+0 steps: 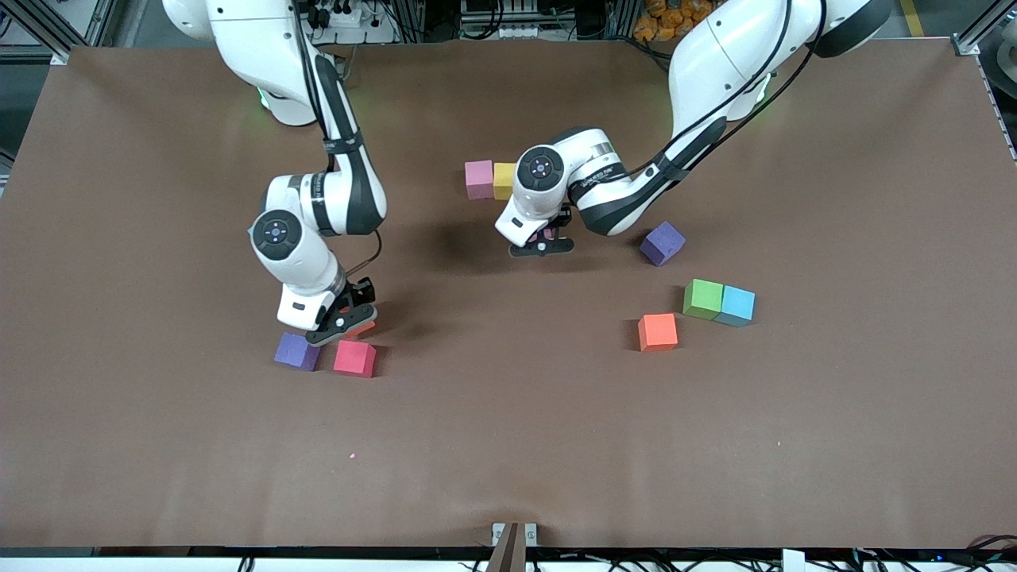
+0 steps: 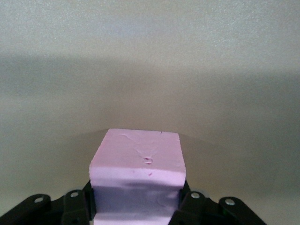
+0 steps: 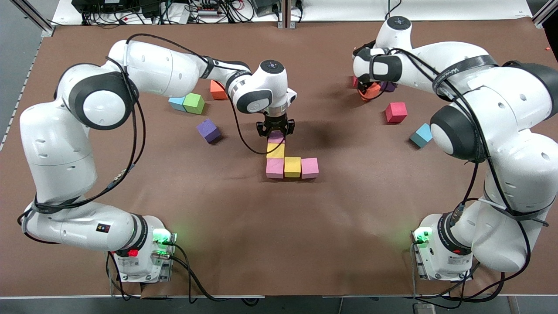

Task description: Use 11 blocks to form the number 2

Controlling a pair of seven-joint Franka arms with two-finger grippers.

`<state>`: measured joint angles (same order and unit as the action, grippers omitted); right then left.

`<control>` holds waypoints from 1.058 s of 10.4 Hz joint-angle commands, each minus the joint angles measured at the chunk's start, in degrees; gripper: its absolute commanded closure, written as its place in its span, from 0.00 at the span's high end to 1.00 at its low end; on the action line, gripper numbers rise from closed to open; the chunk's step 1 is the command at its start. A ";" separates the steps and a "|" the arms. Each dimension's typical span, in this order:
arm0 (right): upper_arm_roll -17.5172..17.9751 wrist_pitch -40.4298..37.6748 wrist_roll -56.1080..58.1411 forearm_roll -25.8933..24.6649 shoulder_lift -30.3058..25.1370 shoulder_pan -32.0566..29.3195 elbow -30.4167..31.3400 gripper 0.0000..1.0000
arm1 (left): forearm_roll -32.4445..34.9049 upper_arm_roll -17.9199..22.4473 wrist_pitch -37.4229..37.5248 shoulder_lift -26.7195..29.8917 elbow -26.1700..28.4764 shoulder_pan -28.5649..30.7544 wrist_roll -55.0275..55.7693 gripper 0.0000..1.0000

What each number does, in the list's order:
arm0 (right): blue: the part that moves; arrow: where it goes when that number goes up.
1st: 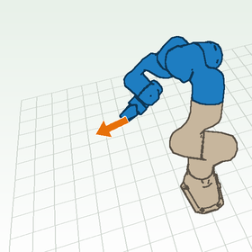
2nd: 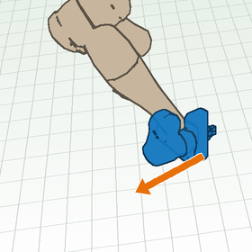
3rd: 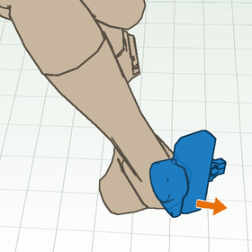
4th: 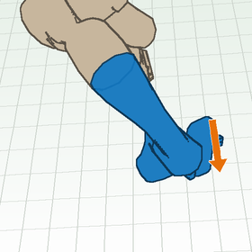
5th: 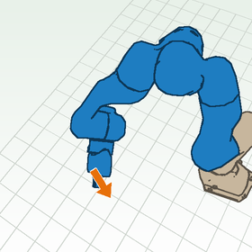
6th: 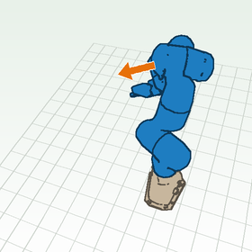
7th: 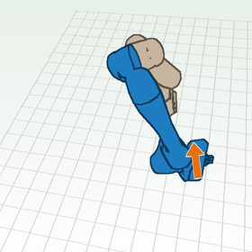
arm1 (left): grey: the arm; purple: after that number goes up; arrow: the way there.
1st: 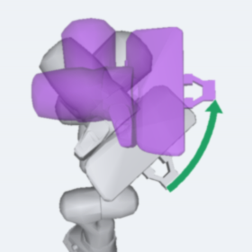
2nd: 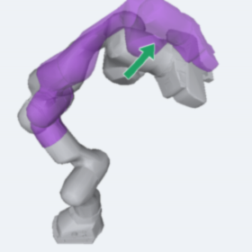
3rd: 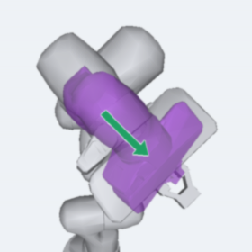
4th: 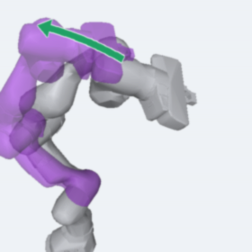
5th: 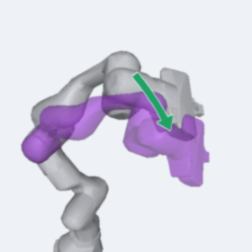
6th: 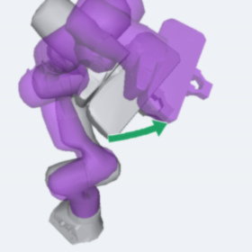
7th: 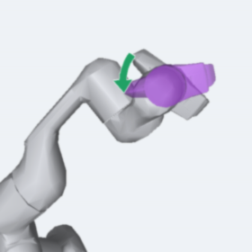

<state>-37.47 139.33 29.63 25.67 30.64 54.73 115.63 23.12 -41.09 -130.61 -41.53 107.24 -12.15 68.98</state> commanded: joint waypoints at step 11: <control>-1.15 -21.39 20.81 -0.08 -8.04 -9.78 -5.33 0.51 | -2.80 0.04 5.17 4.09 -2.44 1.34 2.30 1.00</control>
<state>-43.63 118.37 49.17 25.69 25.33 49.93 110.29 22.50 -40.74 -128.79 -39.75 106.77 -11.29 70.78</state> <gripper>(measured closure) 0.410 0.000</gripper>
